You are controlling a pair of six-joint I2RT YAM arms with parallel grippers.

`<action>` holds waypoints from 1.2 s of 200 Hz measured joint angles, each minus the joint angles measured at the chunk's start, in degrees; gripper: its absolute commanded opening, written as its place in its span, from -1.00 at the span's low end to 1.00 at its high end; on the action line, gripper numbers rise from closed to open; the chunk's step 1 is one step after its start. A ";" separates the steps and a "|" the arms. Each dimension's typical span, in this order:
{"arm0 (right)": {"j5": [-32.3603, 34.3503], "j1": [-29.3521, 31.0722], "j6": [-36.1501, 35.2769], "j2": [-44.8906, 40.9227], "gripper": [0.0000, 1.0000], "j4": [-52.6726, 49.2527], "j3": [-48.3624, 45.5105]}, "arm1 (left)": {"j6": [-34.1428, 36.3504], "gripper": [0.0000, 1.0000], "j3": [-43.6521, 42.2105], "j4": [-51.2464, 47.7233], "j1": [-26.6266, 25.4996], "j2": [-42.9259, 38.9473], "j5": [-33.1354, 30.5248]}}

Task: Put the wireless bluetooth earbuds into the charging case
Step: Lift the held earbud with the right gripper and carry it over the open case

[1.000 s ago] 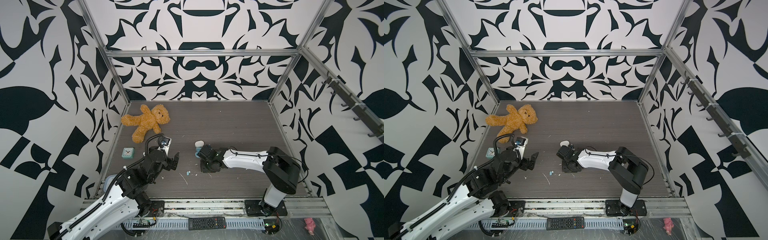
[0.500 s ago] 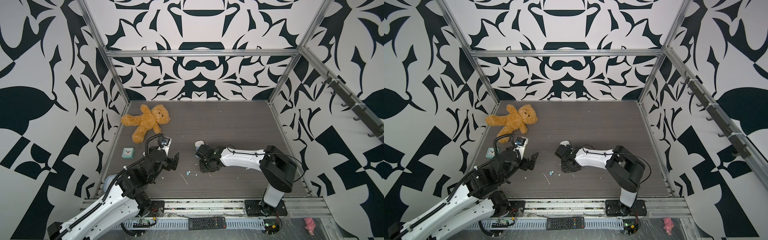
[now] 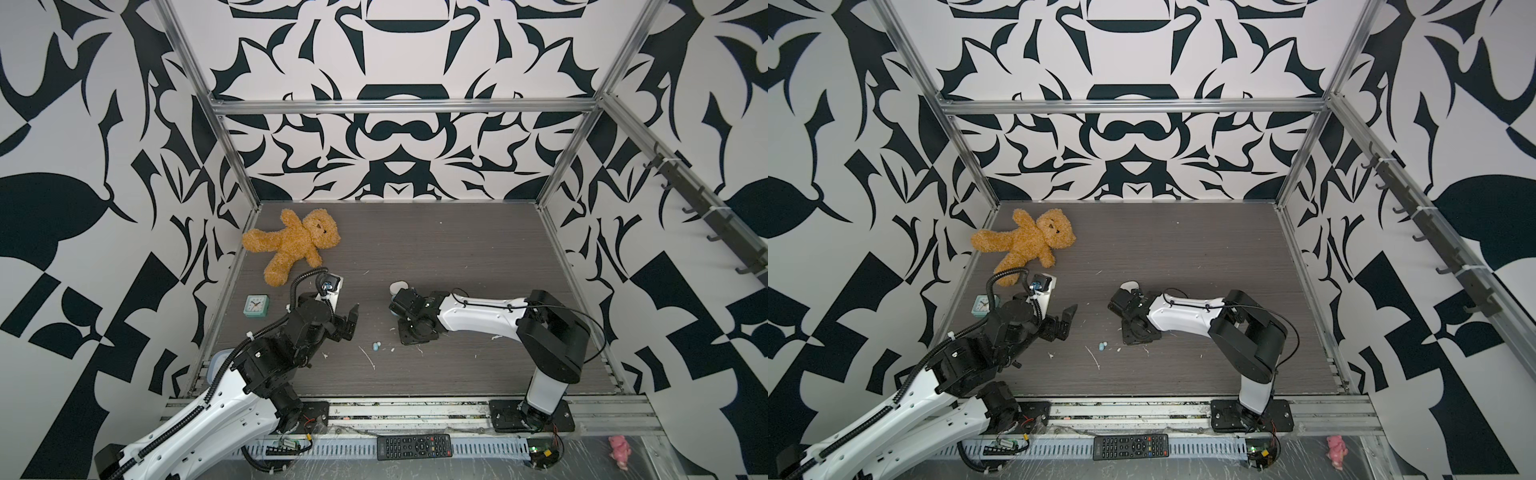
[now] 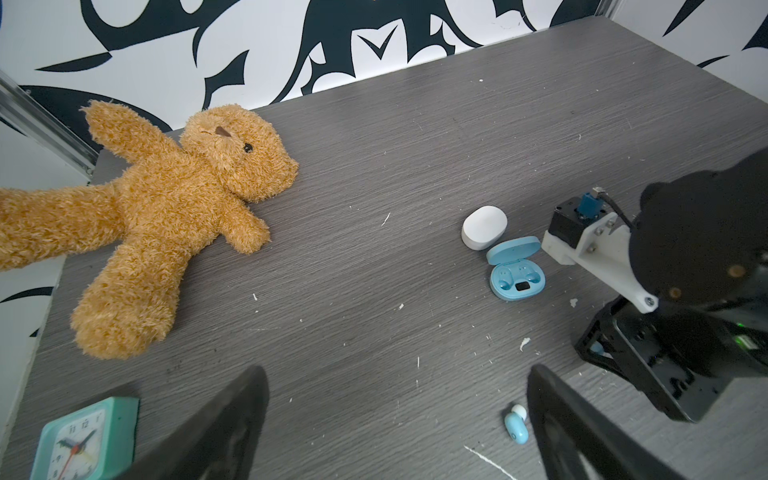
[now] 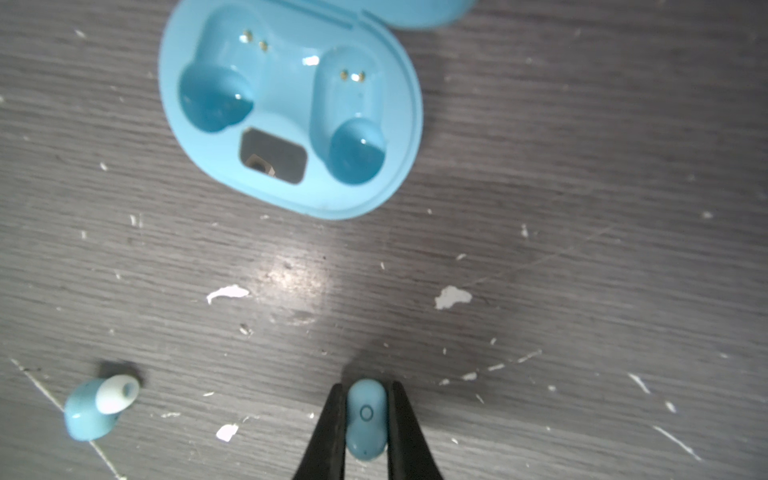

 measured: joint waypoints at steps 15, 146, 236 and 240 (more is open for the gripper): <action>0.00 0.00 -0.24 -0.13 -0.81 0.02 0.00 | 0.00 0.98 0.00 0.02 0.00 0.00 0.02; 0.94 -3.61 -7.56 -9.70 -1.00 0.59 -0.24 | 0.00 0.98 0.00 0.00 0.00 0.00 0.20; 0.00 -6.56 -19.15 -11.74 -1.00 8.48 -0.35 | 0.17 0.99 0.00 -0.13 0.00 1.20 4.94; 0.00 -6.56 -19.74 -11.69 -1.00 8.94 -0.35 | 0.20 0.99 0.00 -0.15 0.00 1.33 5.31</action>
